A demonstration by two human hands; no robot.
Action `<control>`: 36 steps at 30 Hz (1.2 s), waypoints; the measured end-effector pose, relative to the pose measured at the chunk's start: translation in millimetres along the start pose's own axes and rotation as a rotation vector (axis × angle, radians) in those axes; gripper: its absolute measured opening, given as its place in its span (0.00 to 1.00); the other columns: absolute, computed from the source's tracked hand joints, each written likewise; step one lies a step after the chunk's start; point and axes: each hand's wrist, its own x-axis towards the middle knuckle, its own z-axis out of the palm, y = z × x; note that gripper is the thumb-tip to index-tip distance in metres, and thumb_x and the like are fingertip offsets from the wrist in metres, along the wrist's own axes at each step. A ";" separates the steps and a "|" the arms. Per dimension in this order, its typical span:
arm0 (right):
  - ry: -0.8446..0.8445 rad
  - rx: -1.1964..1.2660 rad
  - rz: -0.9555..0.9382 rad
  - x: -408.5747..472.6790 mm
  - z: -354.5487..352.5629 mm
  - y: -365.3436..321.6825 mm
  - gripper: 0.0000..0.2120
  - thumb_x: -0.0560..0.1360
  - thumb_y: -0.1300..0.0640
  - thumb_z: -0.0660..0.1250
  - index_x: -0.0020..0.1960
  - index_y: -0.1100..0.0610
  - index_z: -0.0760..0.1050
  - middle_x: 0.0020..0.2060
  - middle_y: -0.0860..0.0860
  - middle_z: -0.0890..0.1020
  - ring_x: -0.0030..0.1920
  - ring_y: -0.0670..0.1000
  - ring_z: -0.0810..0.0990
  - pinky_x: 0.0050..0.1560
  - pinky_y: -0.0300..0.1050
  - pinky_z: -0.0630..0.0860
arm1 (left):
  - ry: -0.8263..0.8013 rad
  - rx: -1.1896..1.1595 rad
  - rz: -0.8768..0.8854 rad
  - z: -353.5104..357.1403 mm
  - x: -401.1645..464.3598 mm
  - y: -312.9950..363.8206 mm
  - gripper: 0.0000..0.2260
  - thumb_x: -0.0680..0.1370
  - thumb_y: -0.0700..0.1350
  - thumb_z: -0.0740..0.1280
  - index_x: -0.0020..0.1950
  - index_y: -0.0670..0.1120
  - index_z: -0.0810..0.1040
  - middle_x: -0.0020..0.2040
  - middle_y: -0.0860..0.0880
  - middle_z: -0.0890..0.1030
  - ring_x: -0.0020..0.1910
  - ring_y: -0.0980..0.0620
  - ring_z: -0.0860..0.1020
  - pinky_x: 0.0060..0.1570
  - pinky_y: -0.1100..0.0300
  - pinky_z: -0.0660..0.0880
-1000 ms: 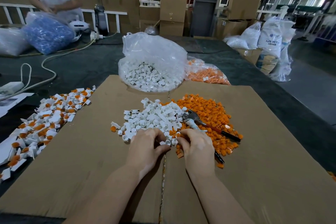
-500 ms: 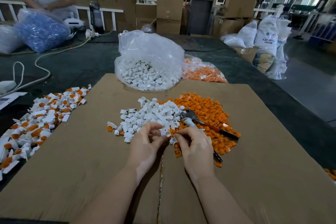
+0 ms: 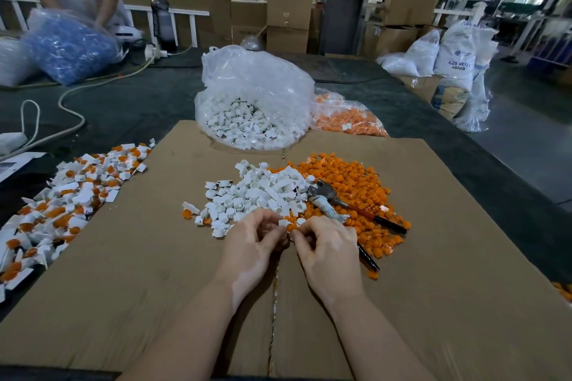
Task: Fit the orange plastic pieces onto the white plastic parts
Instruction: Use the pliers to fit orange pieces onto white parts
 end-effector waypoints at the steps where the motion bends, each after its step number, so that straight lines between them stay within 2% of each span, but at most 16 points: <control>1: -0.004 -0.002 -0.002 -0.1 -0.2 -0.1 0.09 0.69 0.60 0.73 0.34 0.56 0.73 0.30 0.48 0.76 0.34 0.51 0.75 0.42 0.45 0.62 | -0.003 0.002 -0.001 -0.3 -0.3 0.5 0.09 0.75 0.36 0.67 0.43 0.50 0.76 0.37 0.47 0.80 0.35 0.57 0.80 0.37 0.72 0.73; 3: -0.013 -0.004 -0.005 -0.1 -0.6 0.0 0.10 0.68 0.61 0.73 0.33 0.56 0.72 0.29 0.48 0.75 0.33 0.52 0.74 0.41 0.45 0.62 | -0.003 0.016 0.000 -0.6 -0.7 0.9 0.08 0.74 0.36 0.68 0.42 0.49 0.76 0.37 0.47 0.80 0.34 0.59 0.79 0.35 0.73 0.73; 9: -0.016 0.024 -0.046 -0.4 -1.8 -3.0 0.14 0.67 0.64 0.73 0.31 0.56 0.68 0.27 0.45 0.68 0.31 0.51 0.71 0.40 0.45 0.64 | -0.005 0.052 -0.005 0.5 -1.1 -0.9 0.03 0.74 0.35 0.68 0.47 0.41 0.78 0.38 0.43 0.82 0.36 0.52 0.80 0.42 0.63 0.76; 12: -0.026 0.040 -0.066 -0.2 -2.1 -3.3 0.15 0.66 0.65 0.73 0.30 0.56 0.67 0.28 0.44 0.67 0.30 0.52 0.71 0.39 0.47 0.66 | -0.011 0.080 0.008 1.4 -1.6 -2.0 0.02 0.74 0.36 0.68 0.46 0.41 0.78 0.39 0.43 0.81 0.37 0.52 0.79 0.40 0.65 0.75; 15: -0.045 0.054 -0.037 -0.2 -1.2 -1.2 0.13 0.68 0.64 0.72 0.31 0.57 0.70 0.28 0.45 0.69 0.32 0.52 0.72 0.41 0.46 0.64 | -0.021 0.060 0.003 1.2 -1.4 -2.6 0.02 0.74 0.35 0.68 0.46 0.41 0.78 0.38 0.42 0.81 0.36 0.52 0.78 0.39 0.65 0.74; 17: -0.053 0.067 -0.023 -0.2 -0.7 0.1 0.10 0.69 0.62 0.72 0.33 0.58 0.73 0.29 0.48 0.74 0.35 0.52 0.74 0.43 0.45 0.62 | -0.024 0.019 -0.012 1.0 -1.0 -2.0 0.03 0.75 0.35 0.67 0.44 0.42 0.78 0.37 0.43 0.80 0.35 0.52 0.78 0.39 0.65 0.75; 20: -0.051 0.099 -0.016 0.0 -1.5 -0.2 0.06 0.70 0.59 0.72 0.37 0.57 0.77 0.33 0.48 0.78 0.38 0.51 0.76 0.45 0.45 0.62 | -0.006 -0.027 -0.024 1.2 -0.4 -1.9 0.07 0.76 0.34 0.65 0.42 0.45 0.76 0.33 0.47 0.78 0.30 0.58 0.76 0.34 0.70 0.73; 22: -0.045 0.124 -0.016 0.2 -2.5 -1.3 0.04 0.69 0.58 0.73 0.40 0.56 0.78 0.35 0.47 0.79 0.40 0.49 0.76 0.46 0.44 0.62 | 0.000 -0.028 -0.016 0.8 0.4 -2.6 0.07 0.76 0.34 0.65 0.45 0.45 0.76 0.32 0.49 0.76 0.29 0.60 0.76 0.34 0.70 0.72; 24: -0.039 0.127 -0.025 0.3 -2.9 -1.8 0.07 0.68 0.58 0.74 0.46 0.56 0.79 0.38 0.47 0.79 0.43 0.49 0.76 0.47 0.44 0.62 | -0.007 -0.035 -0.007 -0.1 0.9 -3.3 0.08 0.76 0.34 0.65 0.47 0.47 0.77 0.32 0.49 0.75 0.29 0.60 0.76 0.35 0.70 0.73; 27: -0.044 0.133 -0.052 1.1 -3.9 -2.8 0.12 0.69 0.60 0.73 0.53 0.54 0.80 0.42 0.47 0.80 0.47 0.49 0.77 0.47 0.44 0.64 | -0.025 -0.056 -0.001 -1.7 0.6 -3.3 0.10 0.76 0.35 0.65 0.46 0.51 0.77 0.32 0.52 0.77 0.29 0.60 0.77 0.33 0.71 0.72; 29: -0.061 0.147 -0.057 1.2 -4.7 -3.6 0.11 0.71 0.61 0.71 0.52 0.53 0.81 0.42 0.48 0.79 0.46 0.50 0.76 0.47 0.44 0.64 | -0.037 -0.093 -0.015 -2.0 0.1 -2.7 0.11 0.76 0.34 0.65 0.45 0.51 0.78 0.31 0.54 0.78 0.30 0.60 0.78 0.33 0.70 0.73; 32: -0.076 0.145 -0.045 1.6 -5.9 -3.5 0.09 0.71 0.60 0.71 0.52 0.53 0.81 0.41 0.49 0.79 0.46 0.51 0.76 0.47 0.45 0.64 | -0.040 -0.105 -0.025 -1.7 0.1 -2.3 0.11 0.76 0.35 0.65 0.44 0.51 0.78 0.34 0.51 0.79 0.31 0.58 0.79 0.34 0.69 0.74; 36: -0.084 0.141 -0.045 2.1 -7.6 -5.3 0.09 0.71 0.60 0.71 0.51 0.54 0.81 0.41 0.50 0.79 0.47 0.51 0.76 0.47 0.45 0.64 | -0.039 -0.124 -0.018 -1.5 -0.4 -1.6 0.10 0.75 0.35 0.66 0.44 0.50 0.78 0.33 0.50 0.78 0.32 0.55 0.79 0.33 0.69 0.73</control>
